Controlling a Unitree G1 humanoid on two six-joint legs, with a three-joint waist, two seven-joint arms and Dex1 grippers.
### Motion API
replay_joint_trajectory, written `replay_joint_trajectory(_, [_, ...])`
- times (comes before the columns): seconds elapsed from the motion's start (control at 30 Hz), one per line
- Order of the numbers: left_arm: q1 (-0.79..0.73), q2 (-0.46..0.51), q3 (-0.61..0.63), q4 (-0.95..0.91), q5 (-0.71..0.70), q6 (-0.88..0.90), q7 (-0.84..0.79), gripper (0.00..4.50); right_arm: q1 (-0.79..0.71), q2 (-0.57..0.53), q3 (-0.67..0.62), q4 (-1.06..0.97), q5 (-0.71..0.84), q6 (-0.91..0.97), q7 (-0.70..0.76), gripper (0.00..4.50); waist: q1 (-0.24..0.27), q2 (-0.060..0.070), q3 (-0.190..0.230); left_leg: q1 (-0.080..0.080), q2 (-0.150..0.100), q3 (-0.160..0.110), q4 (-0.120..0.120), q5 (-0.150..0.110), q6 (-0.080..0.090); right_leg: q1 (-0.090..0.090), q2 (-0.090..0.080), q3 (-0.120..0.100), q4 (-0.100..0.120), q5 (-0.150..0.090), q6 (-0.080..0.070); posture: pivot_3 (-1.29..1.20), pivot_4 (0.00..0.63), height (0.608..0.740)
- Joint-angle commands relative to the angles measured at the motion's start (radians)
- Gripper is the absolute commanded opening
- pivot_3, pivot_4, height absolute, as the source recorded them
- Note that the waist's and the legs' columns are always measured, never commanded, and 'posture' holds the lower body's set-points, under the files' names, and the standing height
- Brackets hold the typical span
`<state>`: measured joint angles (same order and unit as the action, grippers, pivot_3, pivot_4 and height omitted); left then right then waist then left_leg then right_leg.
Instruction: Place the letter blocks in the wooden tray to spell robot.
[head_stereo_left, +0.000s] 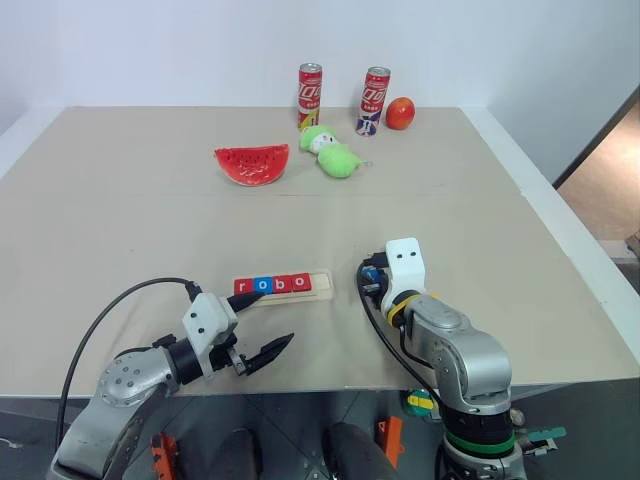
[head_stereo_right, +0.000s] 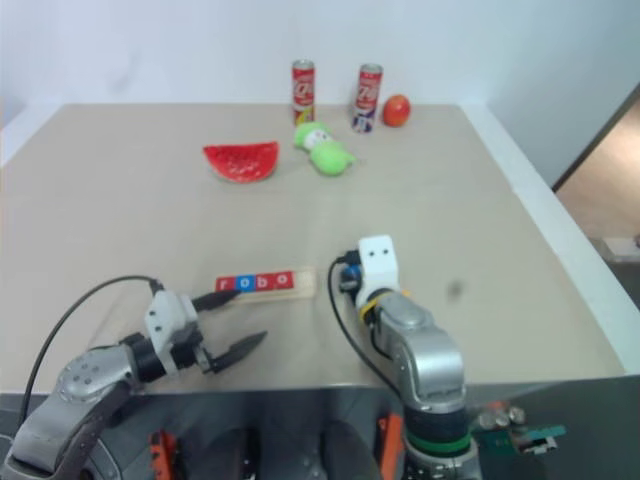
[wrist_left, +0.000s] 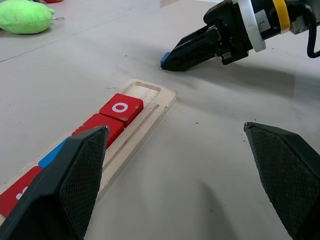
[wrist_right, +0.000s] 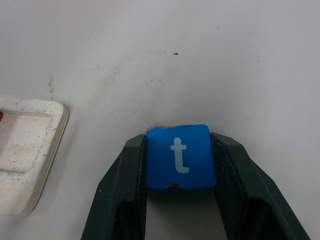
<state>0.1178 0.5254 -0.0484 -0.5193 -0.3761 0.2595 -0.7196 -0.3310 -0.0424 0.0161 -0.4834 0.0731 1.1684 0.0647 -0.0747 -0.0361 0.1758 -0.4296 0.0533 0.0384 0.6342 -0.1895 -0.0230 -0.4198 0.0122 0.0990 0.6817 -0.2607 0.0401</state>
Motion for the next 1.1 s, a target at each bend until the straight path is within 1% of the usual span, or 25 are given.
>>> replay_joint_trajectory(0.03, [-0.005,0.007,-0.012,-0.029,-0.003,0.001,-0.008,4.5,-0.058,0.055,-0.074,-0.033,-0.007,0.009,-0.069,1.22,0.0,0.0,0.0,0.0,0.0,0.0,0.0,0.0,0.0,0.0,0.0,0.0,0.0,0.0,0.0,0.0,0.15,0.74])
replay_joint_trajectory(0.23, [-0.02,0.012,-0.016,-0.016,-0.003,0.007,-0.023,4.5,-0.137,0.162,-0.161,0.017,-0.029,0.002,-0.185,1.22,-0.001,0.0,0.0,-0.001,0.0,0.0,0.0,0.0,0.0,-0.001,0.0,0.0,0.0,0.0,0.0,0.0,0.15,0.74])
replay_joint_trajectory(0.4, [-0.025,0.012,-0.023,-0.016,-0.001,0.012,-0.022,4.5,-0.153,0.209,-0.154,0.05,-0.036,-0.013,-0.226,1.22,-0.001,0.0,0.0,-0.002,0.0,0.0,-0.002,0.0,0.0,-0.003,0.0,0.0,0.0,0.0,-0.001,0.0,0.15,0.74])
replay_joint_trajectory(0.57, [-0.022,0.009,-0.031,-0.015,0.004,0.011,-0.02,4.5,-0.195,0.217,-0.126,0.12,-0.018,-0.014,-0.21,1.22,-0.002,0.0,0.0,-0.002,0.0,0.001,-0.001,0.0,0.0,-0.003,0.0,0.0,0.0,0.0,-0.001,0.0,0.15,0.74])
replay_joint_trajectory(0.8, [-0.012,0.005,-0.034,-0.014,0.009,0.005,-0.01,4.5,-0.202,0.215,-0.098,0.161,0.007,-0.006,-0.182,1.22,-0.003,0.0,0.0,-0.002,0.0,0.0,-0.001,0.0,0.0,-0.003,0.0,0.0,0.0,0.0,-0.001,0.0,0.15,0.74])
replay_joint_trajectory(1.03, [0.0,-0.001,-0.033,-0.016,0.017,0.001,-0.001,4.5,-0.203,0.229,-0.099,0.179,0.033,0.0,-0.165,1.22,-0.003,0.0,0.0,-0.002,0.0,0.0,-0.001,0.0,0.0,-0.003,0.0,0.0,0.0,0.0,-0.001,0.0,0.15,0.74])
replay_joint_trajectory(1.1, [0.004,-0.003,-0.032,-0.013,0.02,-0.002,0.001,4.5,-0.215,0.234,-0.101,0.172,0.046,0.013,-0.158,2.29,-0.003,0.0,0.0,-0.002,0.0,0.0,-0.001,0.0,0.0,-0.003,0.0,0.0,0.0,0.0,-0.001,0.0,0.15,0.74])
